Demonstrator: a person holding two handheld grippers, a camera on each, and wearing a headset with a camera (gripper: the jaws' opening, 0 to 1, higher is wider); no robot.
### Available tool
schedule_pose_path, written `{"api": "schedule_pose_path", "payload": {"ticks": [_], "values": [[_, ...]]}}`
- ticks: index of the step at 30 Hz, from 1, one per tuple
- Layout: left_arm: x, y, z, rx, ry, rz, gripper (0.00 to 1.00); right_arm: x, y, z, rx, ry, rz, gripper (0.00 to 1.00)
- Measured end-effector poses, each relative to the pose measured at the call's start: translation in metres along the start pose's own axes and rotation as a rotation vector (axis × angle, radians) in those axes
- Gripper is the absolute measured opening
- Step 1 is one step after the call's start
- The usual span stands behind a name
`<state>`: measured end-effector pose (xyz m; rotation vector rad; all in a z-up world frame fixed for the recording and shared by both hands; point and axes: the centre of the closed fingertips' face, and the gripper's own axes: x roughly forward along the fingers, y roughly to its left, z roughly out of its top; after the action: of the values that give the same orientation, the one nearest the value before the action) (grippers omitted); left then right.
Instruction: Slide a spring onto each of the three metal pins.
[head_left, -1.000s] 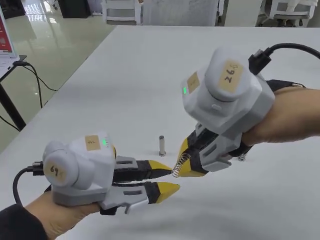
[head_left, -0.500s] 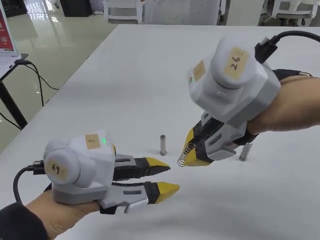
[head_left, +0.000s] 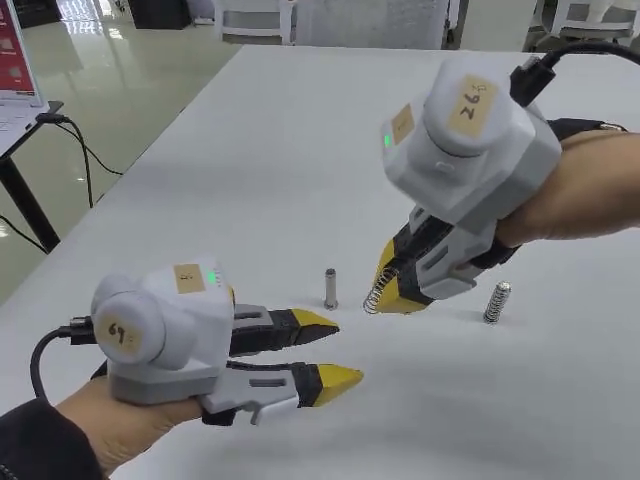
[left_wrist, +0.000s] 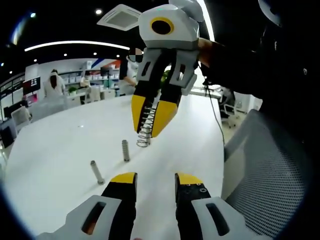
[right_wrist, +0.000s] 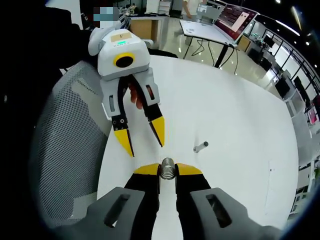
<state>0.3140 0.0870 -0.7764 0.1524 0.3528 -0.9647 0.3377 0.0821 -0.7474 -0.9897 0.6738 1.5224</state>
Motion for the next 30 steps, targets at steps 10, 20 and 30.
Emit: {"api": "schedule_pose_path", "payload": {"ticks": [10, 20, 30], "values": [[0.0, 0.003, 0.0, -0.005, 0.002, 0.007, 0.27, 0.0, -0.018, 0.002, -0.018, 0.023, -0.005, 0.08], [-0.001, 0.007, -0.001, -0.016, 0.007, 0.02, 0.32, 0.001, -0.026, 0.007, -0.03, 0.027, -0.01, 0.08], [-0.002, 0.008, -0.004, -0.031, 0.014, 0.026, 0.35, 0.001, -0.04, 0.01, -0.035, 0.029, -0.02, 0.08]]}}
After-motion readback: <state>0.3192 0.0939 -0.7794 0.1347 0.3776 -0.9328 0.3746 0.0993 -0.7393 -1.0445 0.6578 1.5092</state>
